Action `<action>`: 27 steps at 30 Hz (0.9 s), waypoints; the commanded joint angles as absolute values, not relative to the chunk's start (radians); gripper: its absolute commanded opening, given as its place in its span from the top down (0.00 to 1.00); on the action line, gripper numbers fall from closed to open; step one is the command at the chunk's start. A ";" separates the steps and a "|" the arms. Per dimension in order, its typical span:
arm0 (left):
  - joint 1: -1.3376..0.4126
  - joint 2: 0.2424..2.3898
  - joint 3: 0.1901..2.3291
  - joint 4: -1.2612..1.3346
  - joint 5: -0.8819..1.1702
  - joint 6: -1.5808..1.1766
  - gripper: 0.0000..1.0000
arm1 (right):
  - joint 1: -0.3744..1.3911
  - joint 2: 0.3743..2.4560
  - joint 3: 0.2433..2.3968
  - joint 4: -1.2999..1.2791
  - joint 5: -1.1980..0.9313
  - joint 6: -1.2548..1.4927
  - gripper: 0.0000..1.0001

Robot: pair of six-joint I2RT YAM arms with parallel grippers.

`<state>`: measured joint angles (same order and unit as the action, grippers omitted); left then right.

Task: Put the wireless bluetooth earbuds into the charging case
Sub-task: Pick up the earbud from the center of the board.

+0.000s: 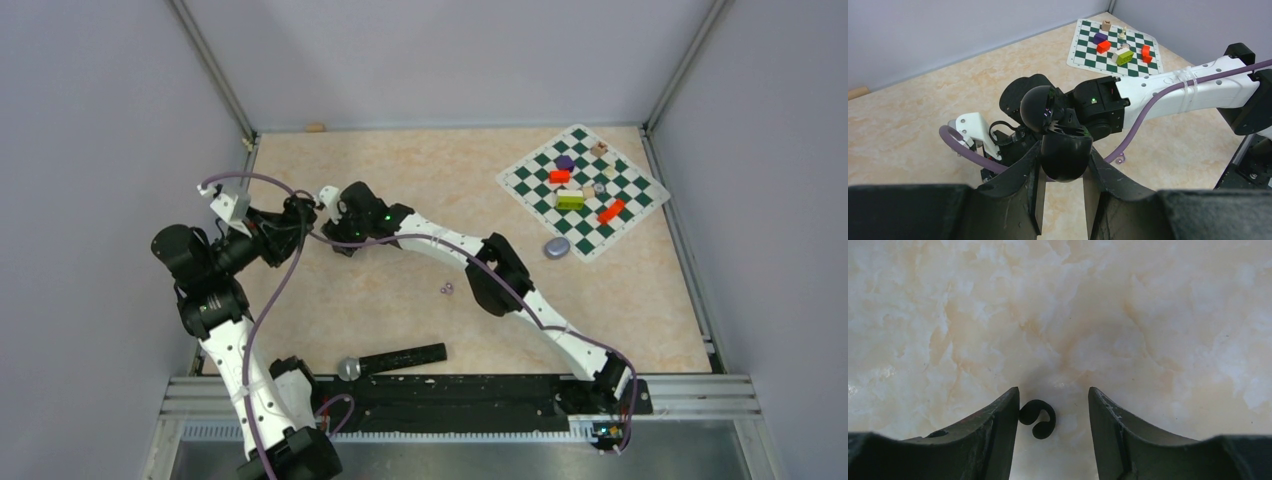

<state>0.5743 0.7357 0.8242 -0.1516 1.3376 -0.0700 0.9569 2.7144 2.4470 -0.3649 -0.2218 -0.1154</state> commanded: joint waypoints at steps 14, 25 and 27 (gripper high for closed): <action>0.581 0.713 0.781 -0.036 1.344 -0.123 1.00 | 0.990 2.574 2.318 -0.459 -0.230 -0.152 0.90; 0.529 0.718 0.758 0.029 1.306 -0.119 1.00 | 0.918 2.253 2.170 -0.506 -0.256 -0.079 0.96; 0.458 0.745 0.761 0.024 1.260 -0.090 1.00 | 0.884 2.177 2.094 -0.506 -0.263 -0.058 0.96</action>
